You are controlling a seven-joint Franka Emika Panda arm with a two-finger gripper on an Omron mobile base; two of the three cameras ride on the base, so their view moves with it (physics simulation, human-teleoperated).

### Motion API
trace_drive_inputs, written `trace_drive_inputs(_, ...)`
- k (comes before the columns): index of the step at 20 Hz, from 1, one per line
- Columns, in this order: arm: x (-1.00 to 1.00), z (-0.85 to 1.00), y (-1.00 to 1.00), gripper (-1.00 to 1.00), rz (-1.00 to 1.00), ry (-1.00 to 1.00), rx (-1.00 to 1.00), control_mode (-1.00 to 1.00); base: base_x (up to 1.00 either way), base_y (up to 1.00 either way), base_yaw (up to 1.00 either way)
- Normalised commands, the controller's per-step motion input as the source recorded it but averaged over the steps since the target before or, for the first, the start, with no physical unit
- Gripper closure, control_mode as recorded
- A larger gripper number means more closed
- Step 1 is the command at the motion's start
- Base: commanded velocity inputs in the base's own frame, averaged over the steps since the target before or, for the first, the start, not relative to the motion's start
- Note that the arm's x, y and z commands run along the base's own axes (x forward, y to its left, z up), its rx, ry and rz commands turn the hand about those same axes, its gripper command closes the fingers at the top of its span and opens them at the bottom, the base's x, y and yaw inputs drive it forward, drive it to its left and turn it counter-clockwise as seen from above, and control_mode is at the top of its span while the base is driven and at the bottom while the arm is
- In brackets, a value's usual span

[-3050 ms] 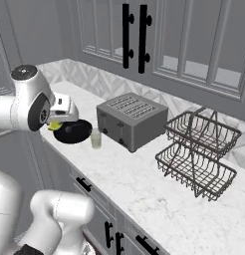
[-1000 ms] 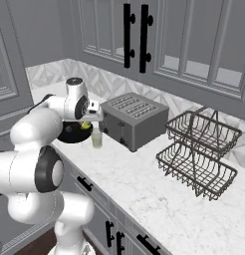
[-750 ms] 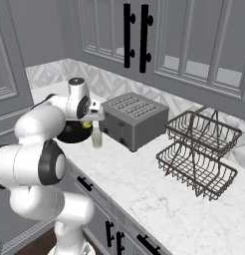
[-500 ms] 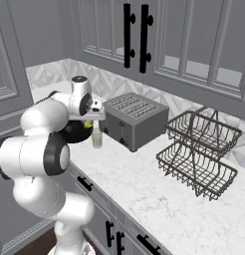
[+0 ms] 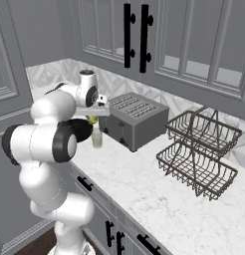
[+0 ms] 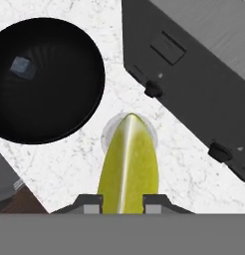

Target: Grab a lemon wedge from the fridge and one ice cube from the ice bowl, and put them in the glass of lemonade.

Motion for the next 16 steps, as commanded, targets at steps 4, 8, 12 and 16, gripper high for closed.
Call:
trace_drive_inputs(4,0.30,-0.03,0.00,1.00,0.00,0.00,0.00,-1.00,0.00,0.00,0.00)
trace_drive_inputs(8,0.12,-0.41,0.00,1.00,0.00,0.00,0.00,-1.00,0.00,0.00,0.00)
trace_drive_inputs(12,0.00,-0.52,0.00,1.00,0.00,-0.01,0.00,-1.00,0.00,0.00,0.00)
trace_drive_inputs(16,0.00,-0.27,0.00,1.00,0.00,-0.04,0.00,-1.00,0.00,0.00,0.00)
